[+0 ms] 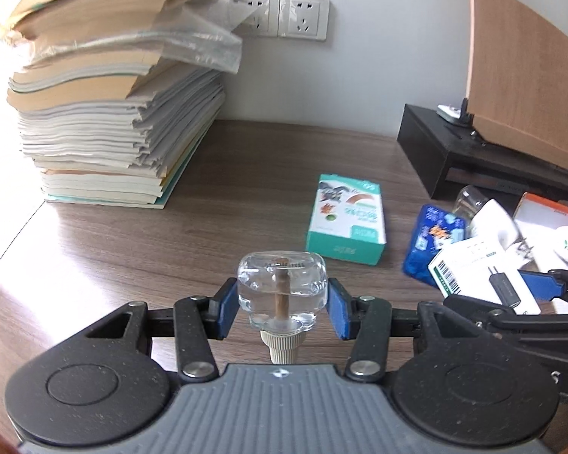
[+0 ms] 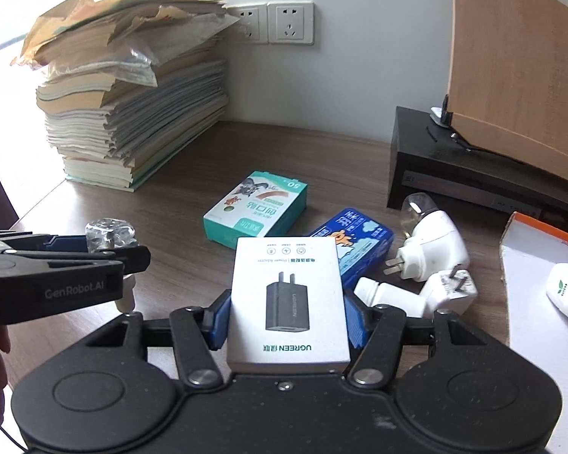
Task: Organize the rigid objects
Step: 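Grasp the glass perfume bottle with the left tool while the right tool grasps the UGREEN charger box, then carry the glass bottle and charger box toward the white box with both tools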
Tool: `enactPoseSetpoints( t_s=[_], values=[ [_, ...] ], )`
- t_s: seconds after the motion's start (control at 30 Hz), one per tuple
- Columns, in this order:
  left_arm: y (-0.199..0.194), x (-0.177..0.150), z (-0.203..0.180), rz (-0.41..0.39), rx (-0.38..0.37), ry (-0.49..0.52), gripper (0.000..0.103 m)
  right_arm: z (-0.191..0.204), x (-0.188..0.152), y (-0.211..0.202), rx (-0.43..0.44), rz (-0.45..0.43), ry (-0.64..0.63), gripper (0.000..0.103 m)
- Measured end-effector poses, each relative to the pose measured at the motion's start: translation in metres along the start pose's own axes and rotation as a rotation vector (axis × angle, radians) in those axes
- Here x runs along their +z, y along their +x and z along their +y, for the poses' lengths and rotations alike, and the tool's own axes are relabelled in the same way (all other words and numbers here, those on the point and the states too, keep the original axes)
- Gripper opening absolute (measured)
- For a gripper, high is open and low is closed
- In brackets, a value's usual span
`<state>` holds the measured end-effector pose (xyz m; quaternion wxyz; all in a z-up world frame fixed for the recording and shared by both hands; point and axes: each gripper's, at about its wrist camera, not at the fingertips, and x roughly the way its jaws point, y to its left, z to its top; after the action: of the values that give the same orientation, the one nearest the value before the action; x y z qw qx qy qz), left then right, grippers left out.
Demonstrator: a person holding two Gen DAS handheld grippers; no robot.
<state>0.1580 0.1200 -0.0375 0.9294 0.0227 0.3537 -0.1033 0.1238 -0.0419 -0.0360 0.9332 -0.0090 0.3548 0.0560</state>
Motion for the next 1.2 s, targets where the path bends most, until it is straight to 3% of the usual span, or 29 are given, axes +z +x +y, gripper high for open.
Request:
enactPoseSetpoints(
  t_s=[0.27, 0.53, 0.87, 1.2],
  values=[
    [-0.043, -0.004, -0.057, -0.01, -0.027, -0.014, 0.05, -0.053, -0.007, -0.059, -0.022, -0.049, 0.049, 0.07],
    [-0.074, -0.005, -0.145, -0.023, -0.084, 0.039, 0.05, -0.129, -0.019, -0.123, -0.094, -0.099, 0.12, 0.07],
    [-0.085, -0.01, -0.248, -0.031, -0.176, 0.131, 0.05, -0.213, -0.047, -0.184, -0.206, -0.131, 0.215, 0.071],
    [-0.086, -0.015, -0.297, -0.037, -0.23, 0.175, 0.05, -0.253, -0.065, -0.216, -0.26, -0.161, 0.267, 0.071]
  ],
)
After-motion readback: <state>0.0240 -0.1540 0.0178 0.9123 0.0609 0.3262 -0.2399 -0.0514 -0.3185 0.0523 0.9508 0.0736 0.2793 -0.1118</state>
